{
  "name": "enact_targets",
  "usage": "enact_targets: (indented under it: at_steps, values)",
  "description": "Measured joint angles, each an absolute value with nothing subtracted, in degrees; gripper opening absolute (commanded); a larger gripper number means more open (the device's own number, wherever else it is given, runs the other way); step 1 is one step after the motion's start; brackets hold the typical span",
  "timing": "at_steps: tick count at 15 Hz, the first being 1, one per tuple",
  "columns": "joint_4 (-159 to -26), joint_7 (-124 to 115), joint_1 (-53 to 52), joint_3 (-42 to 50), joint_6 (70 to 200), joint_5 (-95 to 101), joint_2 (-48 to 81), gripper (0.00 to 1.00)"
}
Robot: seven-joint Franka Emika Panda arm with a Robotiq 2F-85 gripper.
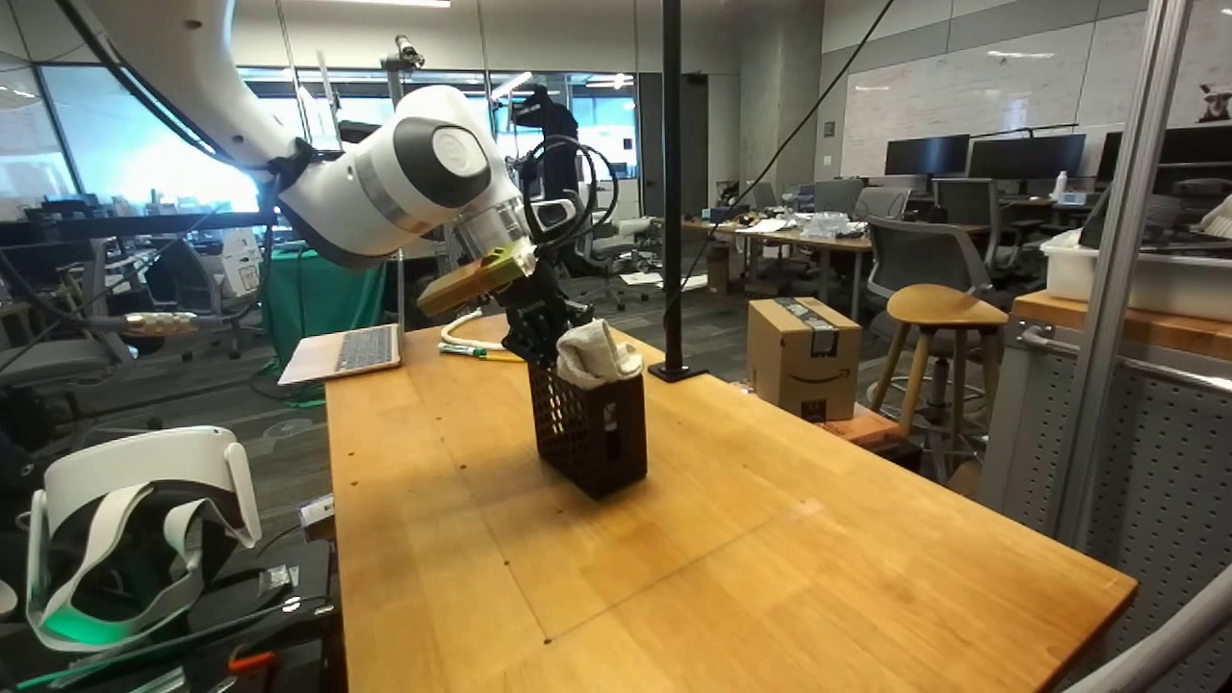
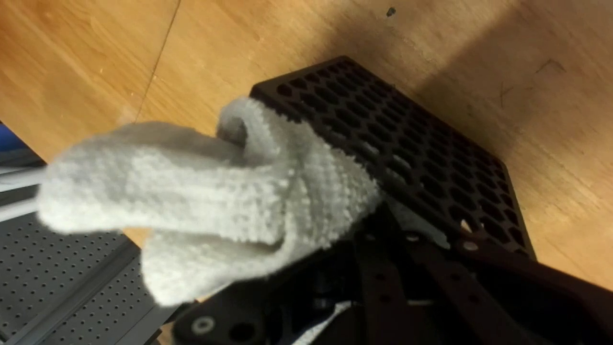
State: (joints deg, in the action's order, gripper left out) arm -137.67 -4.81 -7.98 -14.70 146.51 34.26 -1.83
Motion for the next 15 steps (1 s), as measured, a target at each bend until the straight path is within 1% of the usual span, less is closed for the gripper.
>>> enact_targets:
  at_steps: [9,15]
  values:
    - [-134.53,-5.78,-8.51,-14.46,142.04,34.20,0.19,0.04]
    - [-133.65,-0.02,-8.51,-13.70,142.17,20.58,0.41,0.05]
